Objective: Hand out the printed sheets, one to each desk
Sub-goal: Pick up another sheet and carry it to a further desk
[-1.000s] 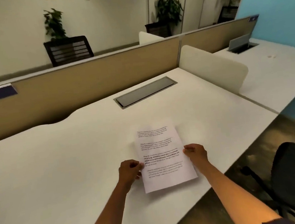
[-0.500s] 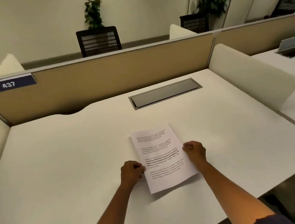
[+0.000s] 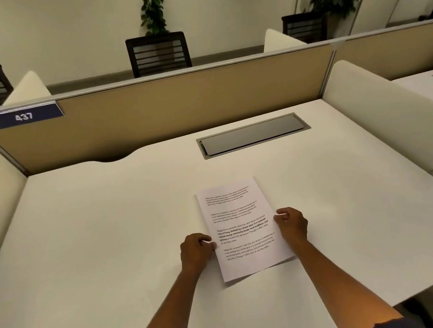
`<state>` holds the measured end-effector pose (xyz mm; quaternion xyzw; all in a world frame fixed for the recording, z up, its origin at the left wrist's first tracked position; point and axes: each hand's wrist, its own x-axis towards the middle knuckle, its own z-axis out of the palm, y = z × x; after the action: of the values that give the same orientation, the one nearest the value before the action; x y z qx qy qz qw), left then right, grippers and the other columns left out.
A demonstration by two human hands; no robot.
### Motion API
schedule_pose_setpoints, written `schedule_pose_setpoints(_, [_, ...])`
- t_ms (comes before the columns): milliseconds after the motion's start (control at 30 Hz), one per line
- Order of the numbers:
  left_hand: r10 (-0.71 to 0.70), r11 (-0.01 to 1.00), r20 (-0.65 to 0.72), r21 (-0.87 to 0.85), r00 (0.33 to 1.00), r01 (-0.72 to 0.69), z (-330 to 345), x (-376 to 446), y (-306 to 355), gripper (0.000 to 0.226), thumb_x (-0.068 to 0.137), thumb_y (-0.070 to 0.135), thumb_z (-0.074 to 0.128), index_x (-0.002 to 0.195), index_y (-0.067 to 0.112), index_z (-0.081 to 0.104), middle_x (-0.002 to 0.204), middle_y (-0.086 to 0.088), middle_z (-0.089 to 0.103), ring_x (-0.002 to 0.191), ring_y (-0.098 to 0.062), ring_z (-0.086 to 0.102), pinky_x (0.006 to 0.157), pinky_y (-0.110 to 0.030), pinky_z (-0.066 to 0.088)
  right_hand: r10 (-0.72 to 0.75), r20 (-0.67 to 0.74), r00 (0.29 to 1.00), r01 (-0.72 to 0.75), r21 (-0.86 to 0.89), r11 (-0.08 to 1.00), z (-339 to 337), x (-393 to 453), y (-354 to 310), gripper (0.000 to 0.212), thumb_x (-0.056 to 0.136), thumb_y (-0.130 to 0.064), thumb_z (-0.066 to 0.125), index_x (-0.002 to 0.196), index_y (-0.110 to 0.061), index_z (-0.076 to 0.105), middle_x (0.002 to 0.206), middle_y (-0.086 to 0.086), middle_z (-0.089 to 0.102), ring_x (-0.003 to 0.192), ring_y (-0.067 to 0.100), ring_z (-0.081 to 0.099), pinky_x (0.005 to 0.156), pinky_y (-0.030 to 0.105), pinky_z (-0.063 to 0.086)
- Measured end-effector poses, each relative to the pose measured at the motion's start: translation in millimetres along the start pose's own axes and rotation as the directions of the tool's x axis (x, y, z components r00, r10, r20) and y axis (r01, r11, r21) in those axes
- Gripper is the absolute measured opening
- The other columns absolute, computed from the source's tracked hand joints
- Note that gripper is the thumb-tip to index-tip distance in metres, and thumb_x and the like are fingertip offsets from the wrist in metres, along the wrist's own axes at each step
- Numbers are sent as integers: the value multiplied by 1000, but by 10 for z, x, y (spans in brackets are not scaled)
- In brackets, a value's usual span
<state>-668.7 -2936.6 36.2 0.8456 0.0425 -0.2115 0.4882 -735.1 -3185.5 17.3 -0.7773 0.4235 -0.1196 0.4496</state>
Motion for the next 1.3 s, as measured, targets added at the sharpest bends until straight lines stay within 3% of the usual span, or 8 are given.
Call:
schedule_pose_setpoints(100, [11, 1000, 4, -12, 1000, -11, -17, 19, -19, 21, 75, 2, 76, 95, 4, 69, 76, -15, 74, 61, -26, 65, 78, -47, 59, 8, -5, 1000, -7, 9, 1000, -9, -7, 16, 23, 89, -10, 66, 110, -2, 68, 110, 18, 72, 105, 36, 65, 93, 37, 50])
schedule_pose_setpoints(200, [59, 998, -20, -4, 998, -59, -17, 26, -32, 30, 75, 6, 78, 102, 7, 66, 82, -12, 73, 73, -29, 69, 80, -47, 58, -24, 1, 1000, 24, -1, 1000, -32, -49, 19, 30, 89, -15, 69, 117, -5, 64, 114, 15, 70, 107, 34, 64, 92, 36, 50])
schedule_pose_setpoints(300, [203, 961, -22, 196, 979, -195, -31, -24, -72, 47, 77, 23, 79, 119, 14, 60, 99, -5, 67, 92, -24, 64, 84, -36, 52, -153, 70, 986, 158, -72, 985, -79, -118, 49, 45, 85, -25, 74, 126, -12, 60, 127, 7, 63, 117, 28, 58, 99, 39, 48])
schedule_pose_setpoints(400, [382, 818, 160, 401, 910, -413, -37, -68, -181, 76, 78, 42, 77, 141, 14, 45, 141, -9, 49, 131, -26, 44, 107, -34, 38, -297, 224, 928, 337, -172, 926, -136, -199, 127, 65, 78, -40, 78, 134, -18, 54, 140, 1, 53, 131, 21, 47, 110, 36, 40])
schedule_pose_setpoints(500, [343, 624, 408, 574, 846, -530, 8, -84, -314, 107, 75, 65, 67, 155, 15, 16, 165, -7, 6, 152, -23, 5, 122, -37, 10, -328, 446, 833, 493, -330, 805, -162, -260, 273, 86, 76, -57, 74, 147, -24, 39, 158, -5, 30, 148, 16, 23, 122, 33, 20])
schedule_pose_setpoints(600, [273, 540, 489, 635, 828, -553, 83, -128, -430, 123, 69, 76, 62, 156, 15, -1, 163, -8, -16, 151, -24, -13, 122, -44, -3, -265, 567, 780, 554, -427, 715, -122, -319, 441, 95, 76, -68, 65, 153, -27, 26, 165, -7, 7, 153, 15, 2, 124, 40, 4])
schedule_pose_setpoints(700, [265, 507, 489, 663, 831, -551, 123, -145, -455, 122, 72, 75, 60, 155, 14, -4, 162, -9, -20, 151, -26, -15, 122, -45, -4, -256, 553, 793, 556, -484, 676, -52, -367, 492, 93, 80, -70, 58, 154, -28, 21, 165, -5, -2, 153, 18, -4, 123, 43, -2])
schedule_pose_setpoints(1300, [226, 519, 447, 696, 865, -496, 153, -158, -332, 111, 82, 66, 57, 154, 13, -9, 162, -12, -20, 151, -28, -13, 123, -46, 3, -217, 510, 833, 504, -536, 677, 73, -485, 467, 88, 86, -71, 44, 156, -32, 6, 165, -4, -9, 152, 19, -10, 122, 48, -4])
